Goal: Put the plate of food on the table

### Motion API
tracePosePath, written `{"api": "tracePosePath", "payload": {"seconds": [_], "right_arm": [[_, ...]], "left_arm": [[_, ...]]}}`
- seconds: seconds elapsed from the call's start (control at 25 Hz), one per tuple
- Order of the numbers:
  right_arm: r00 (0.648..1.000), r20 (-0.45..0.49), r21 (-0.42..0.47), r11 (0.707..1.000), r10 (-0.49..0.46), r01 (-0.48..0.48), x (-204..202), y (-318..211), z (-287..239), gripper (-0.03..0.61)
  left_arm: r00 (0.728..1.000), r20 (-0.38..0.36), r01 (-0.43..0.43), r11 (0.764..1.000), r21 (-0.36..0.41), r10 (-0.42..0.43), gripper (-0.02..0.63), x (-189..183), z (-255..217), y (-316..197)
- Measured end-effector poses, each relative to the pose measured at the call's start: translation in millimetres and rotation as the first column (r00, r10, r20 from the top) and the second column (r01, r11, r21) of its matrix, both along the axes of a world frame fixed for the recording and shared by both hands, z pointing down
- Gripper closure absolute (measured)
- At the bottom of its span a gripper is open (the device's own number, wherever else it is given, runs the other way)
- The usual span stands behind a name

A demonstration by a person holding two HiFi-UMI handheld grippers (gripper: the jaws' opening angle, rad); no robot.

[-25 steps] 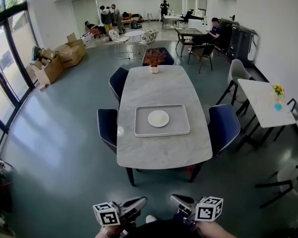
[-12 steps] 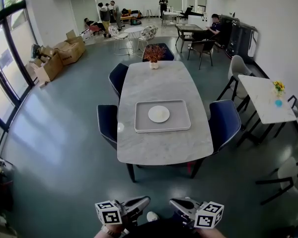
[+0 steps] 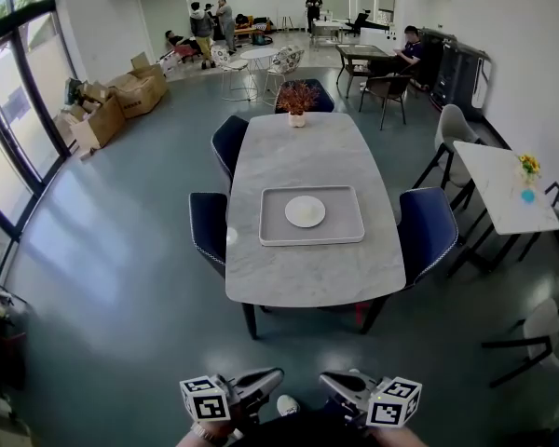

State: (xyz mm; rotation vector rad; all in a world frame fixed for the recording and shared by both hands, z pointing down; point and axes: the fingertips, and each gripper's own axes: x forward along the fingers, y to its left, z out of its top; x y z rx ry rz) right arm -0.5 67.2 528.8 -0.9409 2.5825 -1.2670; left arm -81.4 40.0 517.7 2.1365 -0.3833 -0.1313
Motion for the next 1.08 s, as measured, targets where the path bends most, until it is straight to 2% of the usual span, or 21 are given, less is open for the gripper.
{"api": "tracePosePath", "payload": {"seconds": [1.08], "right_arm": [[1.000,-0.017,0.007,1.000,-0.023,0.023,-7.3,5.5,-3.2,0.568]], "left_arm": [[1.000,-0.001,0.016,1.000,0.019,-0.016,0.607,-6.8,-2.6,7.7]]}}
